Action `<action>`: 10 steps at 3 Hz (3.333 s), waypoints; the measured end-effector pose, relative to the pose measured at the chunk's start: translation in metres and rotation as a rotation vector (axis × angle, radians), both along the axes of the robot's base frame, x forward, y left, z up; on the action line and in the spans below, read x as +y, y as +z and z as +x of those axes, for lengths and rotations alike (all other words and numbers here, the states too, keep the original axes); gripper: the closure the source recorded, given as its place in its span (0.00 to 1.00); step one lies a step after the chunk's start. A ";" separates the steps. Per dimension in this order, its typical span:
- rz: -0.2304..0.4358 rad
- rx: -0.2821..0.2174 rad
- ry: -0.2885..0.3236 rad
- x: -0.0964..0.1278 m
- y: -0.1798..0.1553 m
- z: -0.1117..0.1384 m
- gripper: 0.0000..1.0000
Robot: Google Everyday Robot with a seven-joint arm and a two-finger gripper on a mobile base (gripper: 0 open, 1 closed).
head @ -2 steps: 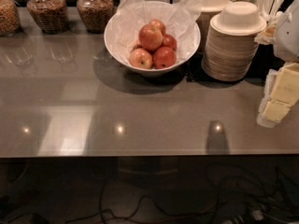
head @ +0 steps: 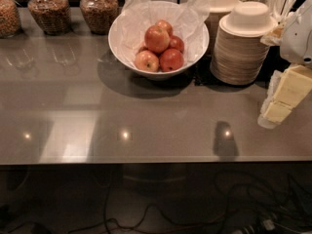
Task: Pick apple from white bowl
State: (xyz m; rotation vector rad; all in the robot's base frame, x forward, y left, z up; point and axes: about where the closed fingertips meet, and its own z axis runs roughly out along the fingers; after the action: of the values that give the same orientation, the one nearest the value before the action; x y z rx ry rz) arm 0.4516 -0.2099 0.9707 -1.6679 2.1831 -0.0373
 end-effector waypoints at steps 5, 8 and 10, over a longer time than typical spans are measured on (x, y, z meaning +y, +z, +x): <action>0.376 -0.304 0.169 0.127 0.010 0.175 0.00; 0.381 -0.359 0.175 0.168 -0.005 0.237 0.00; 0.414 -0.395 0.160 0.174 -0.014 0.255 0.42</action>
Offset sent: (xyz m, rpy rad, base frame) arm 0.1209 0.0738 0.0052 0.4269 -0.2969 0.0735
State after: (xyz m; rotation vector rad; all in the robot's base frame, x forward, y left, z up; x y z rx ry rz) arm 0.7070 -0.0362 0.9564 -1.4467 1.6310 0.1122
